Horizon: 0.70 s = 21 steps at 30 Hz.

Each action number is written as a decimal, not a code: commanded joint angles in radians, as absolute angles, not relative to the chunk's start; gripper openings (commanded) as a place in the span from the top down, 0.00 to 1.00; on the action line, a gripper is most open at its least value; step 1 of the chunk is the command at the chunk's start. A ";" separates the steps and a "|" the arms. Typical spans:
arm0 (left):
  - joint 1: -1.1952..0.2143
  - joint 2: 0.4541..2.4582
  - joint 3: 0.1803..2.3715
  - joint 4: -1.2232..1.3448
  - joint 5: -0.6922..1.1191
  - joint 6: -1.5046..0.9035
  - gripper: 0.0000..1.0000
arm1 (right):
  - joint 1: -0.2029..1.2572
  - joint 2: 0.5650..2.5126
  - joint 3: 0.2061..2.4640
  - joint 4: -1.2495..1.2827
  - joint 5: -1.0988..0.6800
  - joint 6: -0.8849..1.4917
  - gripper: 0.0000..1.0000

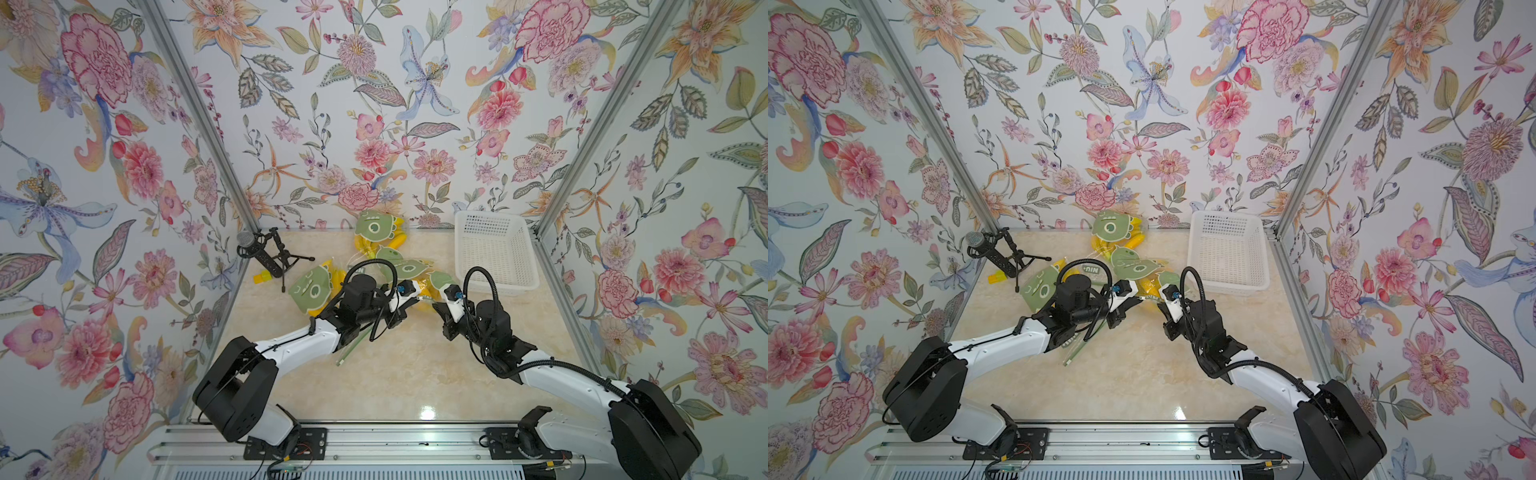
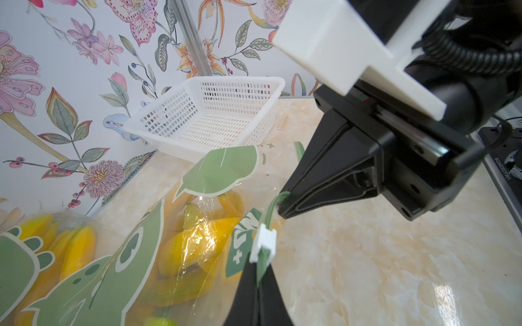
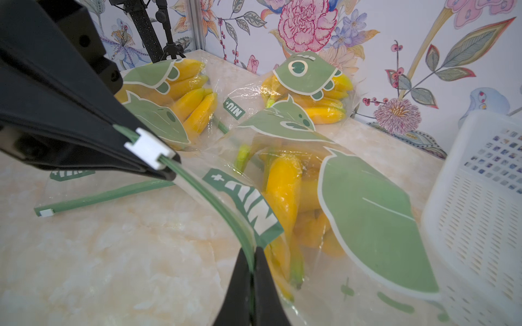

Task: Open the zip-top bag and take out the banana
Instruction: Adjust the zipper food storage bag at the center of the board.

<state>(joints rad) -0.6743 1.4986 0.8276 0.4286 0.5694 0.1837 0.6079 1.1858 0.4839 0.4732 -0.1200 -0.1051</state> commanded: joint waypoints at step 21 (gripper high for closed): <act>-0.649 1.432 0.744 0.431 0.651 0.189 1.00 | 0.643 1.214 0.589 0.530 -0.440 -0.192 0.76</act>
<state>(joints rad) -0.6594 1.4582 0.7578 0.4126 0.6178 0.1837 0.6399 1.1938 0.5617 0.5438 -0.4004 -0.1646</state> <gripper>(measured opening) 0.050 0.247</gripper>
